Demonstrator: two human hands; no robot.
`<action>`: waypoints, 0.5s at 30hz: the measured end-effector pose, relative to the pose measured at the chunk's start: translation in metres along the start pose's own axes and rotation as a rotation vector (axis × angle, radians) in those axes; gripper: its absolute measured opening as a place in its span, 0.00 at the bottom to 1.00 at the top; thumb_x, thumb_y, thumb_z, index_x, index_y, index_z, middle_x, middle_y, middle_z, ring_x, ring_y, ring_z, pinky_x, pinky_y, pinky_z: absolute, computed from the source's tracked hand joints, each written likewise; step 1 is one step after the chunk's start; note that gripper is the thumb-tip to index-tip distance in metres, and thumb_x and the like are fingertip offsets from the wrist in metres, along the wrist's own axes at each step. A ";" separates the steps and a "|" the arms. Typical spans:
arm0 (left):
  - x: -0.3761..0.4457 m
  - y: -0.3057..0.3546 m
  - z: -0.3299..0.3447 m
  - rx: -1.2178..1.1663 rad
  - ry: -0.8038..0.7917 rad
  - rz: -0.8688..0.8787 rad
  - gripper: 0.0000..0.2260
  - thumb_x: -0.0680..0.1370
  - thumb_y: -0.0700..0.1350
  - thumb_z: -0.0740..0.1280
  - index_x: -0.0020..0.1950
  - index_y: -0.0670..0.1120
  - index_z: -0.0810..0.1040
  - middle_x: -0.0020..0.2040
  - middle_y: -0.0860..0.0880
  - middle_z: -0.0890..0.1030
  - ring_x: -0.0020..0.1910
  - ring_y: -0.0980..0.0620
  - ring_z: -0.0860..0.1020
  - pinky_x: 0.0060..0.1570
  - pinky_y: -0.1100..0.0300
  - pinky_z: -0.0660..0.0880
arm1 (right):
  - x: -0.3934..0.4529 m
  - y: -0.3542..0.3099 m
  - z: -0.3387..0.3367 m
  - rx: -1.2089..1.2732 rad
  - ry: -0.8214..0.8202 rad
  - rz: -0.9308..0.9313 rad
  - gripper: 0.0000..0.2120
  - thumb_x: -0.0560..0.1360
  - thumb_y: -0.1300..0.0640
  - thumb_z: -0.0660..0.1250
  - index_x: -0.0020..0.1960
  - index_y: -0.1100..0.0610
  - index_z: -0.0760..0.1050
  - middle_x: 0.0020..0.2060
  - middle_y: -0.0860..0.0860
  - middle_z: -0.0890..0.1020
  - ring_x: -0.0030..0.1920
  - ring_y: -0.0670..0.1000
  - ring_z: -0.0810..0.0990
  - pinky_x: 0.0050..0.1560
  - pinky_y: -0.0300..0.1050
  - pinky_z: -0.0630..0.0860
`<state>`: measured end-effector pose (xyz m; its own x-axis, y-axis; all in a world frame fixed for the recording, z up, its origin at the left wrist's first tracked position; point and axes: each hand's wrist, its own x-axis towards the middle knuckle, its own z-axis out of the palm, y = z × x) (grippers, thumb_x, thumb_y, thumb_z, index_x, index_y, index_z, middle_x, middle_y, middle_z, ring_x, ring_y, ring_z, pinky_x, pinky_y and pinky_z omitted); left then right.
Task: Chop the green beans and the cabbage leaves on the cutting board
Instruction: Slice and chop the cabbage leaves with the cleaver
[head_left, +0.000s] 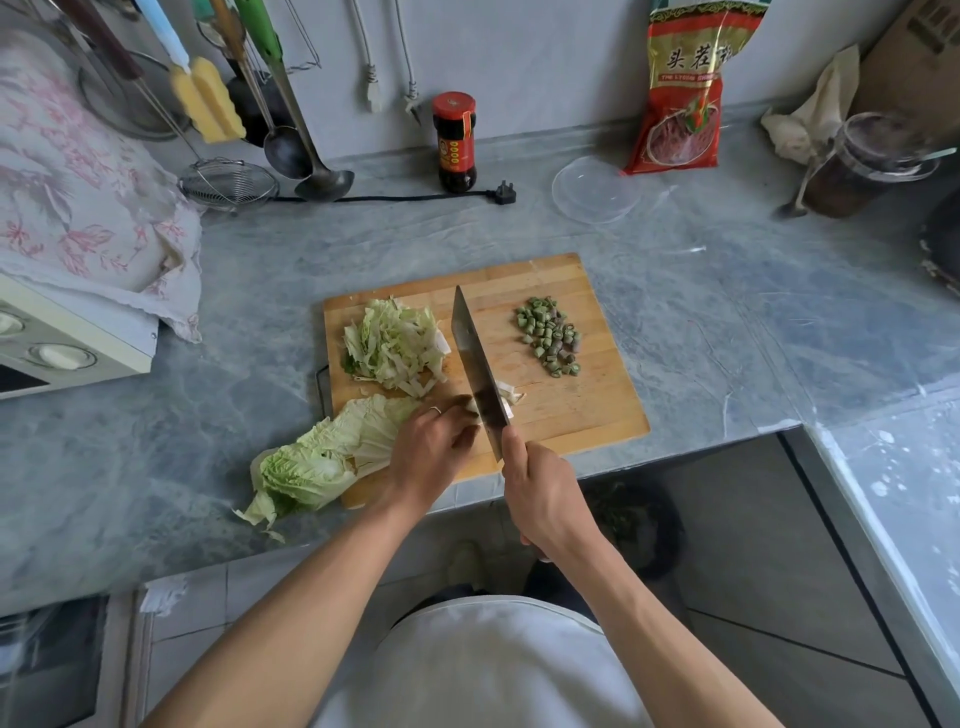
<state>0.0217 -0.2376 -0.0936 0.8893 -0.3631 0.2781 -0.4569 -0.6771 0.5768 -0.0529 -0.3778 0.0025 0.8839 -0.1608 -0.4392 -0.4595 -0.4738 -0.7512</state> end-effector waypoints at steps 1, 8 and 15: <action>0.000 0.000 0.001 0.000 0.007 0.001 0.03 0.74 0.37 0.74 0.45 0.45 0.84 0.48 0.50 0.85 0.46 0.50 0.81 0.48 0.56 0.77 | 0.000 0.000 0.001 0.006 0.007 -0.006 0.26 0.84 0.42 0.49 0.38 0.59 0.68 0.33 0.56 0.75 0.35 0.56 0.73 0.42 0.55 0.74; 0.000 0.001 0.001 -0.025 0.009 -0.022 0.03 0.74 0.38 0.73 0.44 0.45 0.84 0.46 0.51 0.85 0.47 0.53 0.80 0.48 0.62 0.74 | 0.006 0.001 0.011 -0.008 0.021 0.018 0.25 0.84 0.42 0.48 0.39 0.58 0.69 0.34 0.56 0.76 0.37 0.59 0.76 0.41 0.52 0.73; 0.001 -0.004 0.002 -0.009 -0.044 0.005 0.05 0.73 0.38 0.72 0.46 0.47 0.84 0.47 0.51 0.84 0.50 0.53 0.80 0.54 0.56 0.77 | 0.025 -0.001 0.014 0.053 0.052 0.031 0.30 0.84 0.41 0.45 0.41 0.60 0.75 0.31 0.56 0.78 0.31 0.57 0.79 0.32 0.50 0.76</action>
<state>0.0244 -0.2365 -0.0975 0.8852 -0.3943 0.2470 -0.4608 -0.6696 0.5825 -0.0320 -0.3694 -0.0146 0.8720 -0.2199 -0.4374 -0.4893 -0.4214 -0.7636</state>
